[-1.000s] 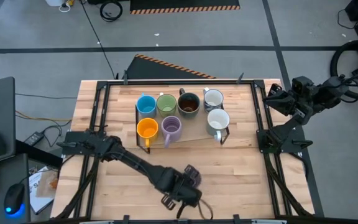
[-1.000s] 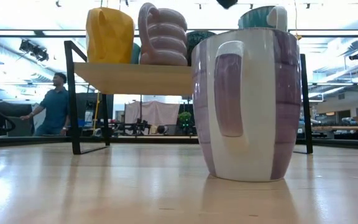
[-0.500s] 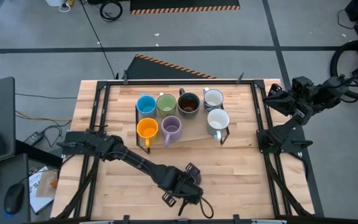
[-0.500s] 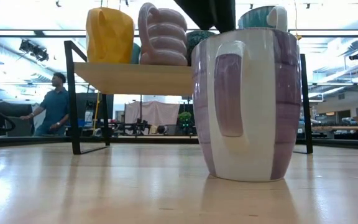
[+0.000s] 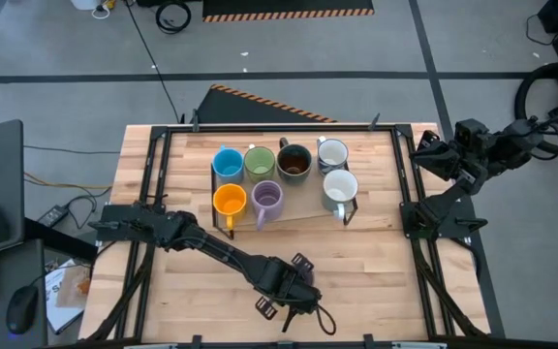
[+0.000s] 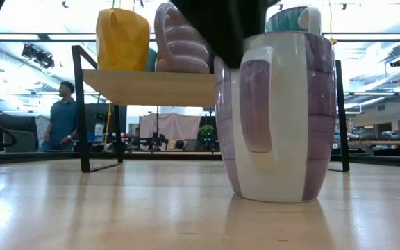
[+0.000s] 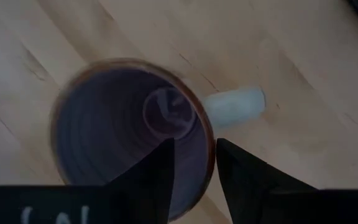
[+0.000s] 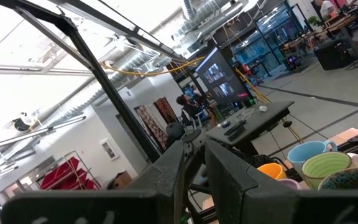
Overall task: Place coffee mugs
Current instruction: Put the right purple white cup on the shelf
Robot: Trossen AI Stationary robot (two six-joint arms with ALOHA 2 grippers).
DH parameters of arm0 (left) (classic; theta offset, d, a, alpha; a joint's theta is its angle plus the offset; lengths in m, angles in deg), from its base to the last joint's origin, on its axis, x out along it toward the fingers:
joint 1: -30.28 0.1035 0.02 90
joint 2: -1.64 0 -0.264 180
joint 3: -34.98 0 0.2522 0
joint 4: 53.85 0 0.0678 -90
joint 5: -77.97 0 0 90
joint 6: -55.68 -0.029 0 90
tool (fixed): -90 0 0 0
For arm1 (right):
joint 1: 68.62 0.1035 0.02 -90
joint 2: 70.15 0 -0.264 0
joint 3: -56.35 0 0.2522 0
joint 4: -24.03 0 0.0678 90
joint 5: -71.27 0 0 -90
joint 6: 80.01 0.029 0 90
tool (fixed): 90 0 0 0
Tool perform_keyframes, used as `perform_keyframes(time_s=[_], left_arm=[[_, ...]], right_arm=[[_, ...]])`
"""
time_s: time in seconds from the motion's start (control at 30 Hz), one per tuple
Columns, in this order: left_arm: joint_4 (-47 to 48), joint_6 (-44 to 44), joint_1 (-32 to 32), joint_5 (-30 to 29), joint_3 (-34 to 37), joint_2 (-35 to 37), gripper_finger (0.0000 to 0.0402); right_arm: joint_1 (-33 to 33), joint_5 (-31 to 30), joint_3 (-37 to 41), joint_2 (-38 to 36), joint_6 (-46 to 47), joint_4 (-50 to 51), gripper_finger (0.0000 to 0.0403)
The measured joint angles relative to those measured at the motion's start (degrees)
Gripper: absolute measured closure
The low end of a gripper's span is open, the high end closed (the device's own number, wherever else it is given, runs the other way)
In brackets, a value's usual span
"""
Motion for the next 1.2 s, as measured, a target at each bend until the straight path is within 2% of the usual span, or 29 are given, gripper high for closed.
perform_keyframes(time_s=[0.7, 0.9, 1.07, 1.2], left_arm=[[-1.25, -1.23, 1.6, 3.64, -0.04, -2.58, 0.0281], [-3.29, -0.27, 2.02, 3.82, -0.04, -2.95, 0.0315], [-2.59, 4.04, 3.49, 5.7, -0.04, -2.95, 0.0376], [-1.84, 7.76, 4.82, 5.76, -2.17, -2.79, 0.0379]], right_arm=[[0.02, 0.02, 0.0, 0.0, 0.0, -0.33, 0.033], [0.01, 0.02, 0.02, 0.0, 0.01, -0.31, 0.033], [0.02, 0.02, 0.01, 0.0, -0.04, -0.31, 0.033], [0.02, 0.02, 0.01, 0.0, 0.01, -0.31, 0.033]])
